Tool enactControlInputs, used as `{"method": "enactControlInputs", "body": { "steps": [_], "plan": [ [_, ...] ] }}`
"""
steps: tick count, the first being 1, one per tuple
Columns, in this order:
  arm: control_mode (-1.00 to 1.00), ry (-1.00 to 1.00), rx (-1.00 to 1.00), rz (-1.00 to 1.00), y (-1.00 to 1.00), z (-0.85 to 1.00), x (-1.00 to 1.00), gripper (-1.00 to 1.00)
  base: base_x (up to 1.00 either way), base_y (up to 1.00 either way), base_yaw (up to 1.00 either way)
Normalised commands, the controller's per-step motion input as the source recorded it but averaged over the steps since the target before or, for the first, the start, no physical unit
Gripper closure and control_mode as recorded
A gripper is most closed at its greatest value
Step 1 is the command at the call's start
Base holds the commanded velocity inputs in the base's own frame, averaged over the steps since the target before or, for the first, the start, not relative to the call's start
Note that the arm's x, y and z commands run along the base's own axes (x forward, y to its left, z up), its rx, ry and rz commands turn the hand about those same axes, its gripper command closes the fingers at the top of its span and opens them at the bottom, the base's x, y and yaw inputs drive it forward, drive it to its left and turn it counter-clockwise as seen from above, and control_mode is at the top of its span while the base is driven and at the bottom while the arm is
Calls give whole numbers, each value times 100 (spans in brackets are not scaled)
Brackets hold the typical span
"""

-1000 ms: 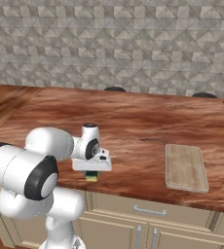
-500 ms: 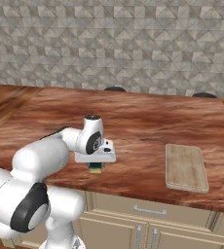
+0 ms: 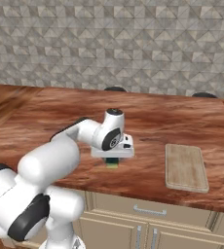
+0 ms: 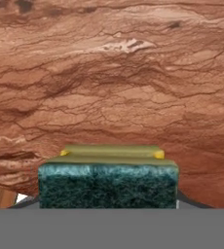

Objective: Pick up the sponge from the counter and clean the cutting board by briefly scrubbing or pressing down on the cutting board. Once finished, release the sponge.

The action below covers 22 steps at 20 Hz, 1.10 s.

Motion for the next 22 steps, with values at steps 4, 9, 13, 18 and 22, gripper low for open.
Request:
{"method": "enactControlInputs", "body": {
  "steps": [4,9,13,18,22],
  "plan": [
    [-100,0,0,0,-59,0,27,100,0,0,0],
    [-100,0,0,0,-26,0,7,100,0,0,0],
    [-100,0,0,0,-2,0,0,100,0,0,0],
    [100,0,0,0,0,0,0,100,1,-25,0],
    [100,0,0,0,0,0,0,100,3,-89,0]
  ]
}}
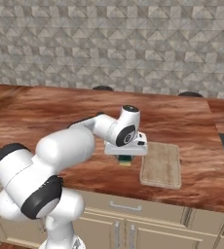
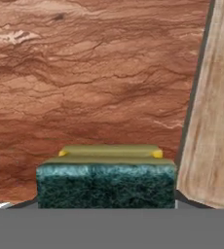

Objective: Pick up the sponge from the counter and clean the cutting board by briefly scrubbing or pressing down on the cutting board. Once finished, release the sponge.

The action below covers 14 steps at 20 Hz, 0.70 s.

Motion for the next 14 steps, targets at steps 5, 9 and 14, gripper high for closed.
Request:
{"method": "enactControlInputs", "body": {
  "steps": [5,9,14],
  "plan": [
    [100,0,0,0,0,0,0,100,5,-96,0],
    [100,0,0,0,0,0,0,100,38,-41,0],
    [-100,-4,1,0,27,-2,10,100,17,7,0]
  ]
}}
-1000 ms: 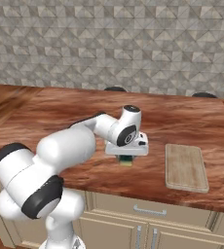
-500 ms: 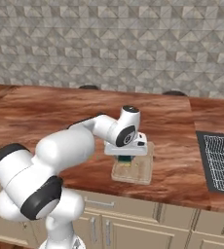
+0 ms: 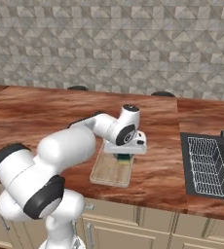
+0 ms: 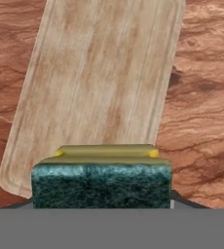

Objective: Pick up the sponge from the counter and clean the cutting board by briefly scrubbing or pressing down on the cutting board. Once finished, release the sponge.

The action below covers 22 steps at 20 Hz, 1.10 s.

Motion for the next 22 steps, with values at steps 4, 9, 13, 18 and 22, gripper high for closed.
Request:
{"method": "enactControlInputs", "body": {
  "steps": [4,9,13,18,22],
  "plan": [
    [-100,-5,4,0,80,-26,-2,100,0,0,0],
    [-100,-3,1,0,16,-51,-22,100,0,0,0],
    [-100,-3,0,0,10,-42,0,100,0,0,0],
    [-100,-1,1,0,17,-24,6,100,0,0,0],
    [-100,0,2,0,3,-23,0,100,0,0,0]
  ]
}}
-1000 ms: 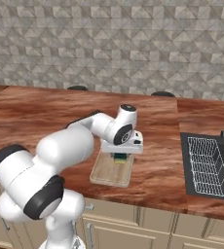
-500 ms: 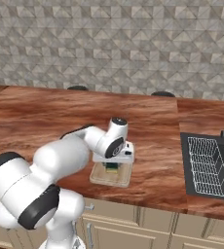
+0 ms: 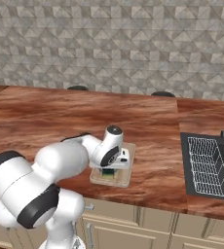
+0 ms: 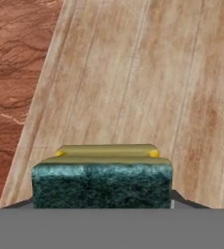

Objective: Pick up the sponge from the counter and clean the cutting board by briefly scrubbing or pressing down on the cutting board. Once finished, release the sponge.

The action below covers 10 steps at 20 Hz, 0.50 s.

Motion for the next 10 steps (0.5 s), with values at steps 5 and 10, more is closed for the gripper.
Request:
{"method": "enactControlInputs", "body": {
  "steps": [5,10],
  "plan": [
    [-100,0,1,0,11,-25,3,100,0,0,0],
    [-100,-4,0,0,16,-3,17,100,0,0,0]
  ]
}}
